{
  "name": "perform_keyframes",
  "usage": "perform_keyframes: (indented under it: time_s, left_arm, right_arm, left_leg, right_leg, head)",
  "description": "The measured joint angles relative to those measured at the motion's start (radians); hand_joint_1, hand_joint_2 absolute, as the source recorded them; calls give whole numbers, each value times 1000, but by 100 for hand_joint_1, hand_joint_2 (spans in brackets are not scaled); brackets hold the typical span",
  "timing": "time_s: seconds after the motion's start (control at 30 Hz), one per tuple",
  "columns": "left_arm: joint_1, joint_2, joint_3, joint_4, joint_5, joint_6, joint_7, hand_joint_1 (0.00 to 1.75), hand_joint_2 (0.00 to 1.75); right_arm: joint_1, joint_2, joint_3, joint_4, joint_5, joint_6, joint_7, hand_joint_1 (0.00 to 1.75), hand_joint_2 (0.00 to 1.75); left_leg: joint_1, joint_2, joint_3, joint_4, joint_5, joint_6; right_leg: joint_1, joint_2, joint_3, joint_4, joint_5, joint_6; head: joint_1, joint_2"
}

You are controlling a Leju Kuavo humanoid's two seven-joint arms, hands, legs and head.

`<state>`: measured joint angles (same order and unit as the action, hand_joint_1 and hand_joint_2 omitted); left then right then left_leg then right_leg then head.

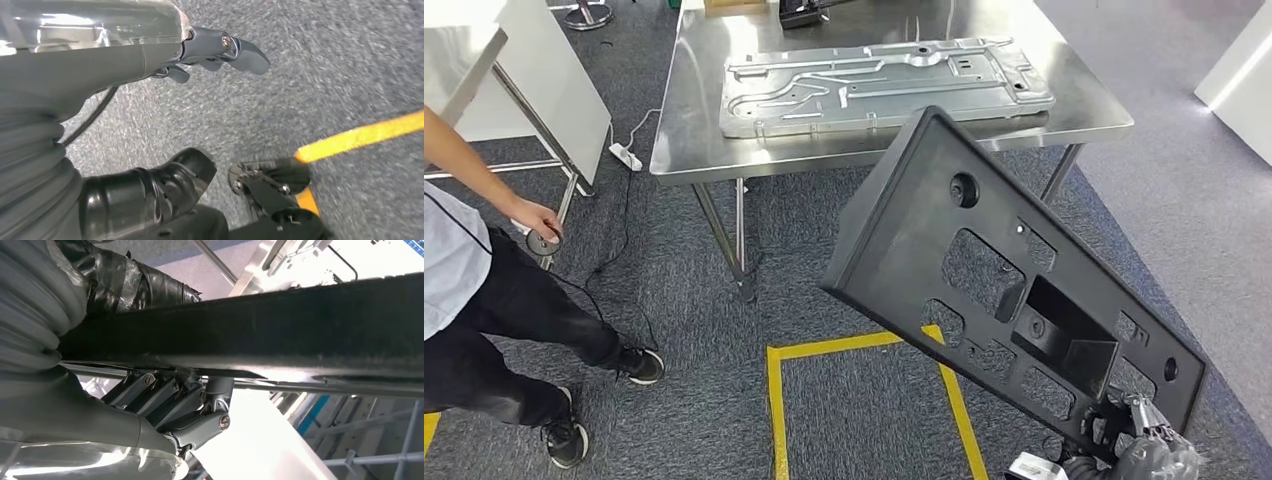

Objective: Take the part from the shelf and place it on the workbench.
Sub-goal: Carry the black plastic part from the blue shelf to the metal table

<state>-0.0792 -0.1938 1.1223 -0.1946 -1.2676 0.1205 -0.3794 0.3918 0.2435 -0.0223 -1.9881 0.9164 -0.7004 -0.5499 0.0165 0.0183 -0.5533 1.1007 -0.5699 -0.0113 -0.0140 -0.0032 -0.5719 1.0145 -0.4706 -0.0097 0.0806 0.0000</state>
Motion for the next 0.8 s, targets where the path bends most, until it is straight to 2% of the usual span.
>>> perform_keyframes:
  time_s: [0.07, 0.1, 0.13, 0.17, 0.23, 0.27, 0.3, 0.4, 0.47, 0.5, 0.57, 0.6, 0.63, 0.67, 0.73, 0.77, 0.8]
  left_arm:
    - [2, 1, 0, 0, 0, 0, 0, 0, 175]
    - [4, 1, 0, 0, 0, 0, 1, 0, 175]
    - [5, 2, 0, 0, 0, 0, 1, 0, 175]
    - [6, 2, 0, 0, 0, 0, 2, 0, 175]
    - [5, 3, 0, 0, 0, 0, 2, 0, 175]
    - [5, 4, 0, 0, 0, 0, 2, 0, 175]
    - [4, 5, 0, 0, 0, 0, 2, 0, 175]
    - [2, 6, 0, 0, -1, 0, 2, 0, 175]
    - [2, 7, 0, 0, -1, 0, 2, 0, 175]
    - [1, 7, 0, 0, -2, 0, 2, 0, 175]
    - [0, 7, 0, 0, -2, 0, 3, 0, 175]
    - [1, 7, 0, 0, -2, 0, 4, 0, 175]
    - [1, 7, 0, 0, -3, 0, 5, 0, 175]
    - [1, 8, 0, 0, -3, 0, 6, 0, 175]
    - [2, 8, 0, 0, -3, 0, 7, 0, 175]
    - [2, 8, 0, 0, -3, 0, 8, 0, 175]
    - [1, 8, 0, 0, -3, 0, 9, 0, 175]
  right_arm:
    - [-3, 0, 3, 1, -4, 0, -1, 175, 175]
    - [-4, 0, 4, 2, -6, 0, -1, 175, 175]
    - [-4, 0, 4, 4, -8, 0, -1, 175, 175]
    - [-4, 0, 5, 5, -8, 0, -1, 175, 175]
    - [-5, 0, 6, 6, -10, 0, -1, 175, 175]
    - [-5, 0, 7, 7, -10, 0, -1, 175, 175]
    - [-6, 0, 7, 7, -11, 0, -1, 175, 175]
    - [-7, 0, 8, 8, -12, 0, -1, 175, 175]
    - [-8, 0, 9, 8, -12, 0, -1, 175, 175]
    - [-9, 0, 9, 8, -12, 0, -1, 175, 175]
    - [-11, -1, 9, 10, -12, 0, 0, 175, 175]
    - [-11, -2, 9, 12, -12, 0, 1, 175, 175]
    - [-11, -2, 9, 15, -12, 0, 2, 175, 175]
    - [-11, -3, 9, 16, -12, 0, 2, 175, 175]
    - [-12, -3, 9, 17, -12, 0, 3, 175, 175]
    - [-13, -3, 9, 18, -12, 0, 3, 175, 175]
    - [-15, -4, 10, 18, -12, 0, 3, 175, 175]
  left_leg:
    - [0, -6, -70, 132, -54, -2]
    - [1, -7, -97, 177, -62, -3]
    - [1, -7, -109, 189, -50, -4]
    - [1, -8, -103, 160, -19, -3]
    - [0, -10, -55, 38, 56, 3]
    - [-1, -13, -32, -17, 78, 7]
    - [-3, -15, -20, -49, 87, 10]
    - [-5, -16, -14, -68, 86, 22]
    - [-2, -14, -7, -80, 90, 34]
    - [0, -12, -4, -84, 92, 39]
    - [-1, -10, -1, -85, 90, 45]
    - [-1, -10, 0, -85, 88, 45]
    - [-1, -9, 1, -85, 86, 44]
    - [-1, -9, 4, -85, 84, 43]
    - [0, -9, 13, -84, 78, 37]
    - [-1, -9, 16, -83, 74, 32]
    - [-2, -9, 19, -83, 71, 26]
  right_leg:
    - [3, 2, 2, 0, -3, -9]
    - [5, 5, 3, 2, -5, -11]
    - [6, 8, 5, 3, -8, -11]
    - [6, 13, 8, 6, -11, -11]
    - [8, 19, 13, 13, -21, -6]
    - [9, 22, 14, 19, -26, -1]
    - [10, 23, 13, 22, -29, 4]
    - [9, 25, 12, 24, -32, 20]
    - [7, 20, 1, 53, -53, 31]
    - [5, 18, -18, 94, -75, 36]
    - [2, 14, -81, 214, -127, 45]
    - [0, 14, -110, 264, -141, 49]
    - [-3, 13, -125, 284, -136, 51]
    - [-5, 11, -122, 268, -113, 53]
    - [-9, 6, -68, 147, -41, 52]
    - [-7, 3, -39, 86, -18, 49]
    - [-4, 1, -20, 45, -7, 45]
  head:
    - [-1, 0]
    - [-1, 0]
    - [-1, 0]
    - [-1, 0]
    - [-1, 0]
    - [0, 0]
    - [0, 0]
    - [0, 0]
    - [0, 0]
    - [1, 0]
    - [1, 0]
    - [1, 0]
    - [1, 0]
    - [1, 0]
    - [1, 0]
    - [1, 0]
    - [1, 0]
